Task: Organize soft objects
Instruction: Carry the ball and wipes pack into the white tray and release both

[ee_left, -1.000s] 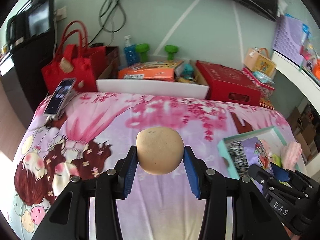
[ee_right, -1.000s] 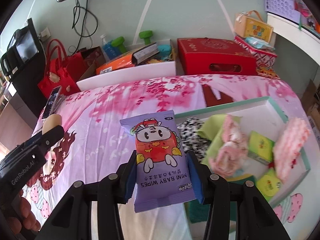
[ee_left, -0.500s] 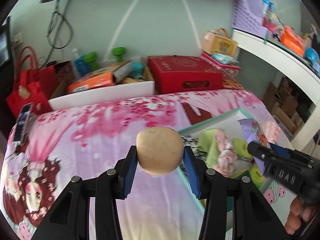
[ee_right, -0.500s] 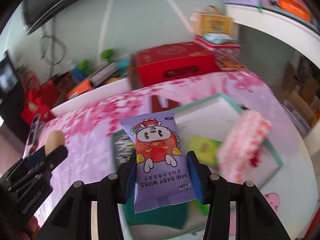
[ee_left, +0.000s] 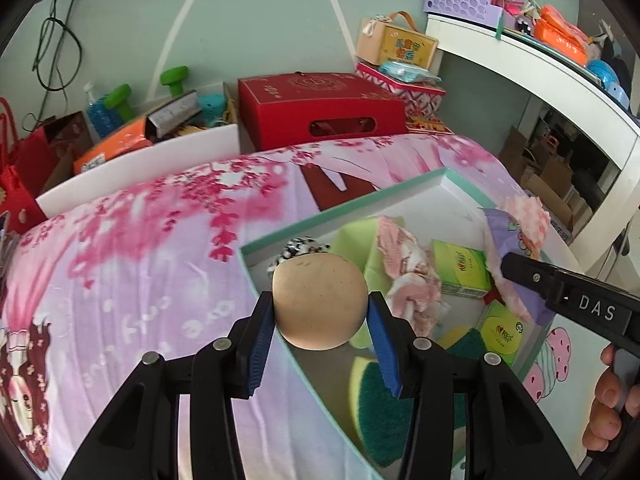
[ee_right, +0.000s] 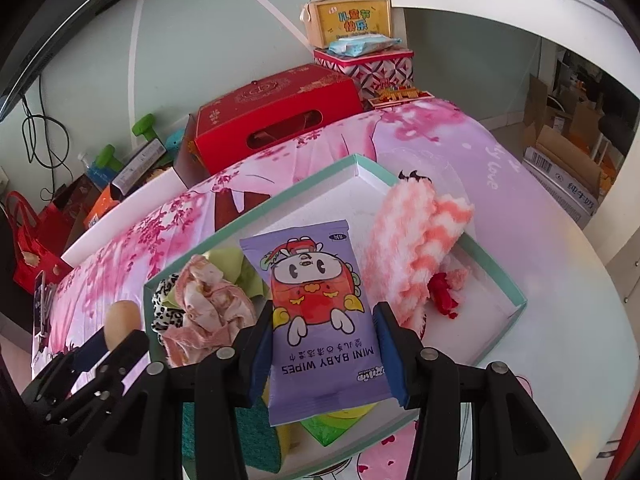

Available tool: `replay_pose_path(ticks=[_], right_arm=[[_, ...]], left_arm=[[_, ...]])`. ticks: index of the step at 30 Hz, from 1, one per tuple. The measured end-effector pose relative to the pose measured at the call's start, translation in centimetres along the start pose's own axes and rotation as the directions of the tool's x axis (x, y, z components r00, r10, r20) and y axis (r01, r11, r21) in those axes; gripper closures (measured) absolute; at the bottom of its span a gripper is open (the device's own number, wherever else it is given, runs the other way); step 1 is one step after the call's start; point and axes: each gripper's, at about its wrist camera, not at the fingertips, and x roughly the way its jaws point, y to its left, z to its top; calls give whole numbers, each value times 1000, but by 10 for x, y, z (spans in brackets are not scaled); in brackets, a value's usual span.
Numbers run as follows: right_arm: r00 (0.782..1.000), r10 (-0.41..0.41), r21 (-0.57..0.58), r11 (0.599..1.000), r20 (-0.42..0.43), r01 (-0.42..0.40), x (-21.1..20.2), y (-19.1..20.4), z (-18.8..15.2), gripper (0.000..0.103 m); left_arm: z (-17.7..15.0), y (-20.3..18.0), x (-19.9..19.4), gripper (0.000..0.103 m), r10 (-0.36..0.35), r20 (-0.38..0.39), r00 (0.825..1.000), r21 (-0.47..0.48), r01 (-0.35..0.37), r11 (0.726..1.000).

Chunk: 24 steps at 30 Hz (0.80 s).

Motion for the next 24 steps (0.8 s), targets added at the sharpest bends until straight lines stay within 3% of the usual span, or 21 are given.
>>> replay_pose_path(ticks=[10, 13, 15, 24], right_arm=[[999, -6, -10, 1000, -36, 6, 13, -1, -1, 51], [999, -10, -12, 1000, -39, 10, 14, -1, -1, 51], [999, -16, -18, 1000, -38, 15, 14, 0, -1, 50], [998, -26, -61, 998, -52, 23, 14, 7, -2, 31]], left_arm=[[-2, -6, 17, 53, -28, -25, 999, -5, 28, 1000], [-3, -5, 17, 39, -29, -34, 999, -15, 28, 999], [-3, -3, 15, 35, -29, -29, 999, -23, 28, 999], [-2, 10, 7, 35, -18, -36, 999, -69, 15, 998]])
